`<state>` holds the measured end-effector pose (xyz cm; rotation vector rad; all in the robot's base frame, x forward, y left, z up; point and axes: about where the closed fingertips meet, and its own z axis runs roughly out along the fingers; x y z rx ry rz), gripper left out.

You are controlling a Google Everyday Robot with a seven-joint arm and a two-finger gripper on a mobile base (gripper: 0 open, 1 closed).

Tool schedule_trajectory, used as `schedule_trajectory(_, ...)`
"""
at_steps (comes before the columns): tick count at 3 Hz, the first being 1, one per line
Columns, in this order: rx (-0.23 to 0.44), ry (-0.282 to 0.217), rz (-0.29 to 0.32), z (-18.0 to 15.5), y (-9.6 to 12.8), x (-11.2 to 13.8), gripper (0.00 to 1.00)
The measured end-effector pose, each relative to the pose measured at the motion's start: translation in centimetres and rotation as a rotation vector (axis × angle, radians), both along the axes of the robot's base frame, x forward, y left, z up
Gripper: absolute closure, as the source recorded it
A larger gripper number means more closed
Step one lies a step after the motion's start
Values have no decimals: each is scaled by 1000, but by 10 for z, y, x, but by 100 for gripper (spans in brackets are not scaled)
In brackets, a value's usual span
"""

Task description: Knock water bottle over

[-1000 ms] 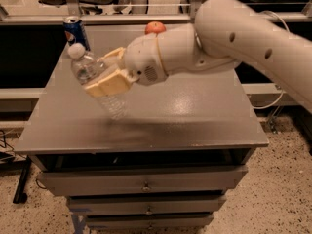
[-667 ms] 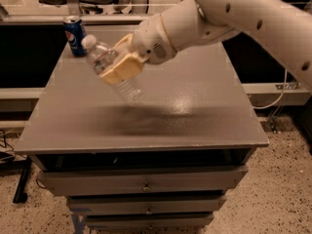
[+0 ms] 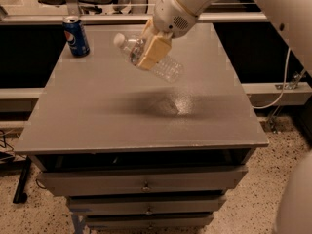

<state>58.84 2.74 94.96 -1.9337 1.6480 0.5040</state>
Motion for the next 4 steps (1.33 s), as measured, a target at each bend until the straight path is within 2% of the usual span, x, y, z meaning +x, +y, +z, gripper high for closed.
schedule_trajectory(1,-160,-26,47,-9,-23,6,100)
schedule_trajectory(2,-239,-30,87,-22,-30,0,100)
schedule_trajectory(3,-271,-17,117,-37,-27,-9,100)
schedule_trajectory(4,-282,0,131,-49,-22,-17,84)
